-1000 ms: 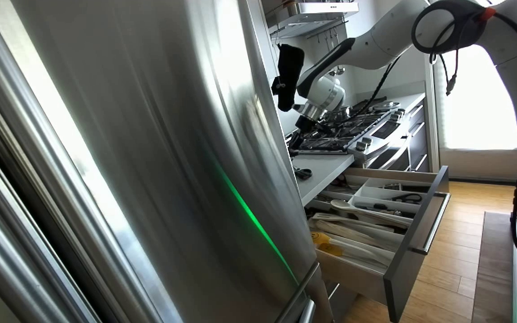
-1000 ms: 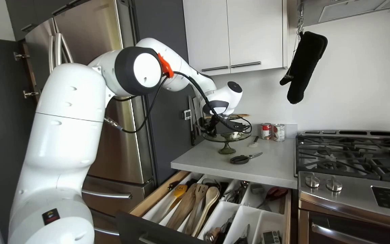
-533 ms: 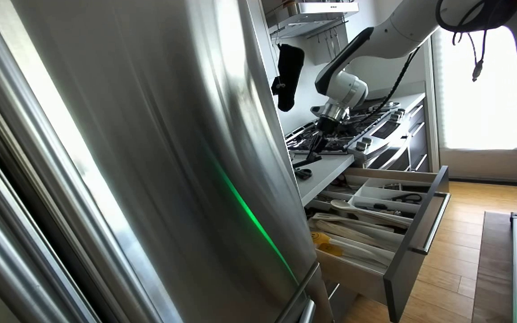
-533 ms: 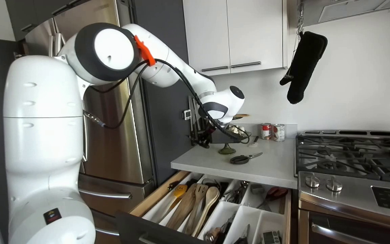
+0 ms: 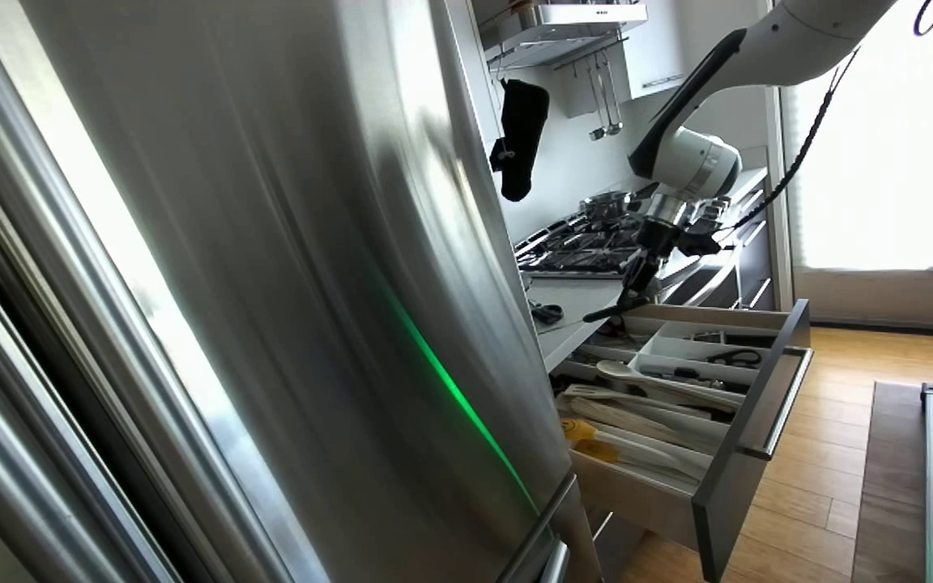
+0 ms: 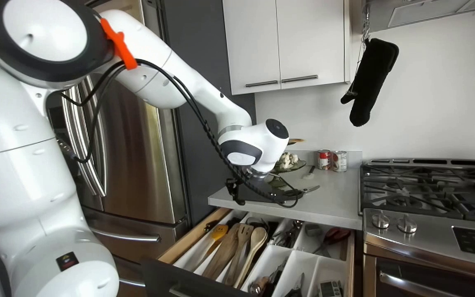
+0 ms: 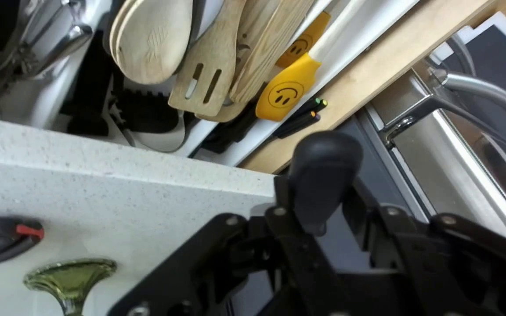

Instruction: Put the straight spatula in the open drawer

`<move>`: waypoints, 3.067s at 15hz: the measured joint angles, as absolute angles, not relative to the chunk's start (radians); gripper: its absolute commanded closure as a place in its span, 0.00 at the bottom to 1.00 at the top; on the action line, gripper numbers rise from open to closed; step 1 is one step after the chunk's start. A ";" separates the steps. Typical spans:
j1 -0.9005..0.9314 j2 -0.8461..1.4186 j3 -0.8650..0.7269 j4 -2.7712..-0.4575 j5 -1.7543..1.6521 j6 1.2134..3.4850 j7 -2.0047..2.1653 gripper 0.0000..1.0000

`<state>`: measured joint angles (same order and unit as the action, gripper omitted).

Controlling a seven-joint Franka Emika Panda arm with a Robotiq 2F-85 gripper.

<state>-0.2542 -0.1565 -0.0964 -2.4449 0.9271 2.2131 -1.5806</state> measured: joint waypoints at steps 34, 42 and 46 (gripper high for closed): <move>-0.224 -0.129 -0.225 -2.758 1.130 2.750 -1.518 0.91; -0.177 -0.062 -0.159 -2.755 1.297 2.864 -1.514 0.91; -0.159 -0.011 -0.129 -2.748 1.300 2.913 -1.487 0.91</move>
